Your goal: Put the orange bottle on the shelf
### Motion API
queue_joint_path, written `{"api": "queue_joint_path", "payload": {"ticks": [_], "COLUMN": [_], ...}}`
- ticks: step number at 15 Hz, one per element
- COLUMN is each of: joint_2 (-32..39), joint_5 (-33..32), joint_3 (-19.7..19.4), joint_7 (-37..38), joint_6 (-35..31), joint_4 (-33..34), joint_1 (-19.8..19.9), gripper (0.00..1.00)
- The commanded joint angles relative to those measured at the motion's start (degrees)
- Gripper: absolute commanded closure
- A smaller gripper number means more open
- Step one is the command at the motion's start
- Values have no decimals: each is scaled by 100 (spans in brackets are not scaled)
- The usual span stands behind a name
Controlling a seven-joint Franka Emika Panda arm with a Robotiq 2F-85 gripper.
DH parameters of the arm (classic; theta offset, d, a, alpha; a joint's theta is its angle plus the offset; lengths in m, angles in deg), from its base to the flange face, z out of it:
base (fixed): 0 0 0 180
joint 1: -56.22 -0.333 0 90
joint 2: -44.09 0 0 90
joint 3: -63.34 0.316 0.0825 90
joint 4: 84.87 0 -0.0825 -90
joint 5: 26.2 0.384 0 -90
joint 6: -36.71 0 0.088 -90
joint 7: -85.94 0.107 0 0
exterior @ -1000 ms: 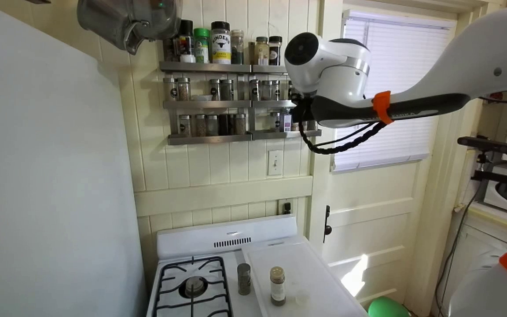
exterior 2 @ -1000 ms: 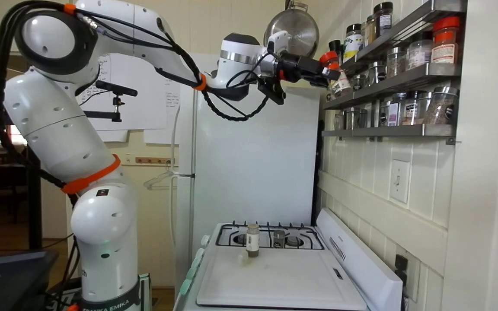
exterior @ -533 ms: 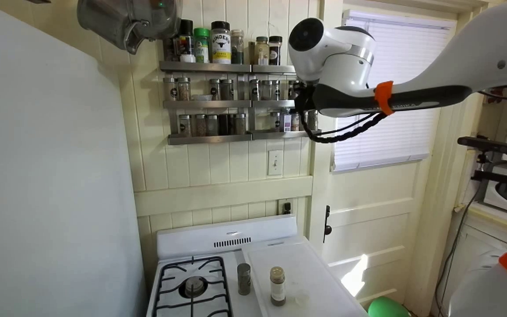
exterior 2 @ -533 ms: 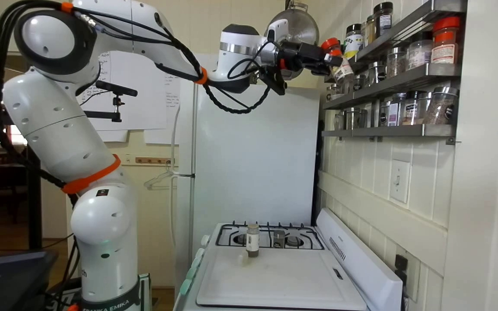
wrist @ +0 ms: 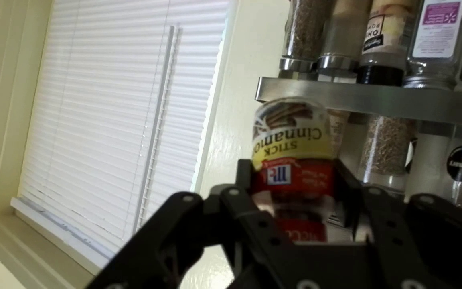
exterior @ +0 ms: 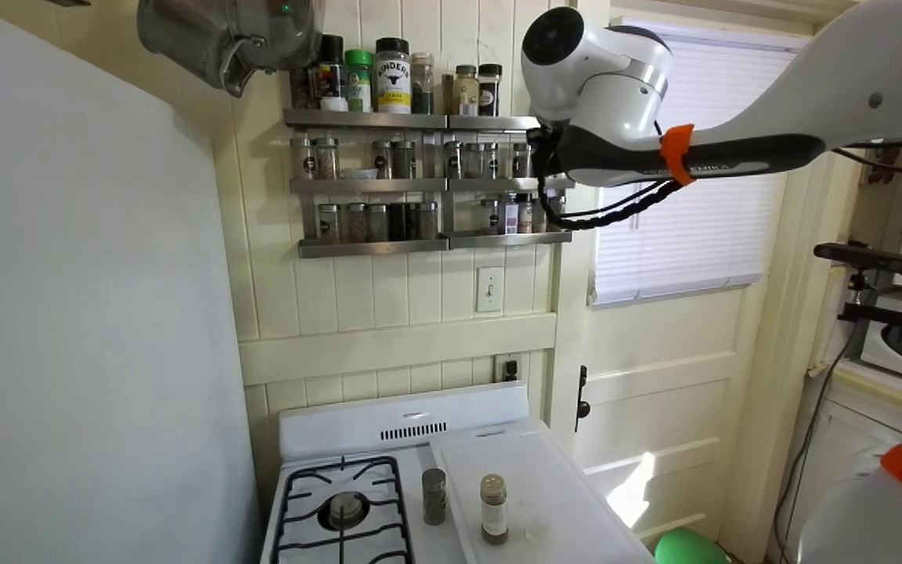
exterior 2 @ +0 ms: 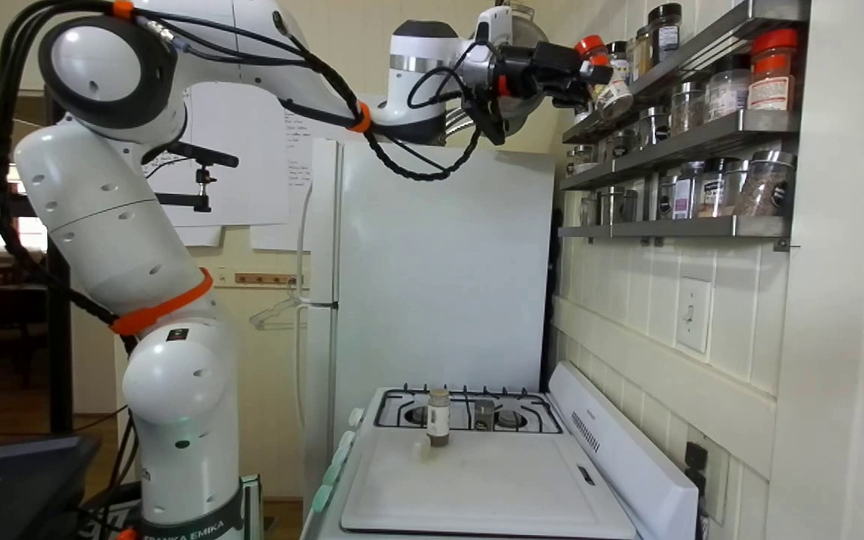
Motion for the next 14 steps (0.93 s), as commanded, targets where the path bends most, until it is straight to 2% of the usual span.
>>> {"api": "queue_joint_path", "payload": {"ticks": [1, 5, 9, 10, 14], "joint_2": [162, 231, 373, 237, 334], "joint_5": [120, 494, 1567, 1197, 1543], "joint_3": [-143, -320, -613, -299, -375], "joint_7": [-517, -1207, -2286, -1799, -2196], "joint_6": [-264, -646, -1279, -1125, -1277], "joint_4": [354, 644, 951, 727, 866], "joint_1": [-26, -82, -134, 184, 211], "gripper": [76, 76, 76, 51, 51]}}
